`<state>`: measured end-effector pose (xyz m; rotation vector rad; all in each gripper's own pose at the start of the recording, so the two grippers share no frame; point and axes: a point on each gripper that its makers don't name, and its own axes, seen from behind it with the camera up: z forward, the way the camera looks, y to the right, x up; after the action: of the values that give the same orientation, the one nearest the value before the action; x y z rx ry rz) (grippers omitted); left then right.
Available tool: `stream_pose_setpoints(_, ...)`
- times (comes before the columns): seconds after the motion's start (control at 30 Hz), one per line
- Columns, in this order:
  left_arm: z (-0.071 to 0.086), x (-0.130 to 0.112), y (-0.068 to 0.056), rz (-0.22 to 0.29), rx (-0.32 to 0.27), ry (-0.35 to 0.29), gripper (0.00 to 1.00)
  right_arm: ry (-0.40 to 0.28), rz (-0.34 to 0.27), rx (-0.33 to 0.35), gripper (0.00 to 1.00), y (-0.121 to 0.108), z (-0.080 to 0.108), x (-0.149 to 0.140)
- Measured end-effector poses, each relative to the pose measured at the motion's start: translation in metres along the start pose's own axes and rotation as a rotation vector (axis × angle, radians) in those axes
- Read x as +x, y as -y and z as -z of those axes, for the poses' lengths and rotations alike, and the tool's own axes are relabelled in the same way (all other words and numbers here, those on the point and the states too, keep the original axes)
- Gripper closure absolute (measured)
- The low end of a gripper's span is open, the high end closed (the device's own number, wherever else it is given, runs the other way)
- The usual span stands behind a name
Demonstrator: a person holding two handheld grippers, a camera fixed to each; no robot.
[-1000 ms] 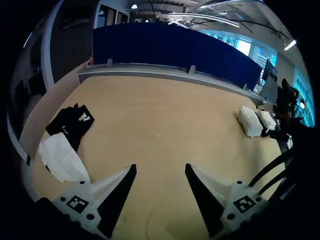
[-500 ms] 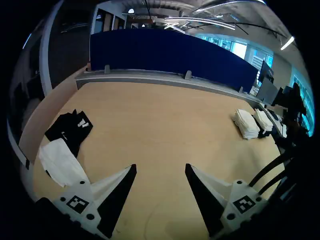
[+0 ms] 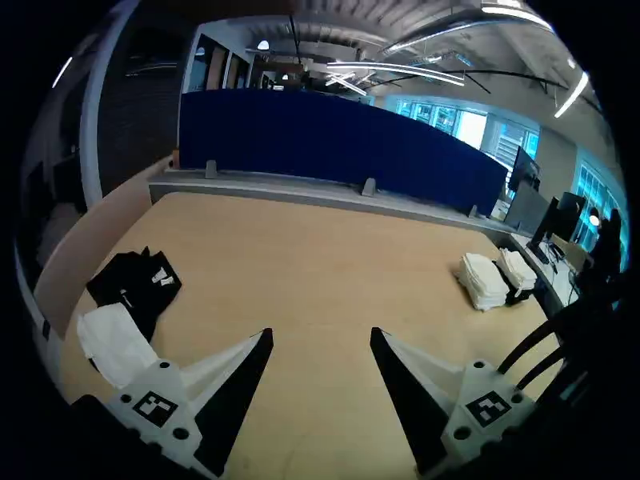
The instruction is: Fold towel
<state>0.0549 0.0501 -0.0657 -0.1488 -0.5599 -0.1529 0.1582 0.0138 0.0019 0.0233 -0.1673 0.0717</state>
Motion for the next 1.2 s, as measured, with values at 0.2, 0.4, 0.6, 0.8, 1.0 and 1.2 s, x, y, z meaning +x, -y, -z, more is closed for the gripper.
stream_pose_setpoints(0.2,0.000,0.016,-0.001,-0.005,-0.007,-0.050,0.10,-0.010,-0.036,-0.012,0.00,0.005,0.012,-0.003)
stream_pose_setpoints(0.4,0.002,0.038,-0.001,-0.020,-0.010,-0.133,0.10,-0.012,-0.031,-0.016,0.00,0.009,0.019,-0.004)
stream_pose_setpoints(0.6,0.007,0.074,-0.002,-0.057,-0.007,-0.280,0.10,-0.005,-0.034,-0.011,0.00,0.017,0.025,-0.007)
stream_pose_setpoints(0.8,0.003,0.095,0.003,-0.074,0.021,-0.345,0.10,0.027,-0.038,0.002,0.00,0.027,0.031,-0.013)
stream_pose_setpoints(1.0,0.001,0.102,0.012,-0.092,0.075,-0.398,0.10,0.093,-0.094,0.042,0.00,0.040,0.035,-0.025)
stream_pose_setpoints(1.2,-0.003,0.099,0.014,-0.133,0.108,-0.443,0.10,0.119,-0.125,0.041,0.00,0.038,0.036,-0.028)
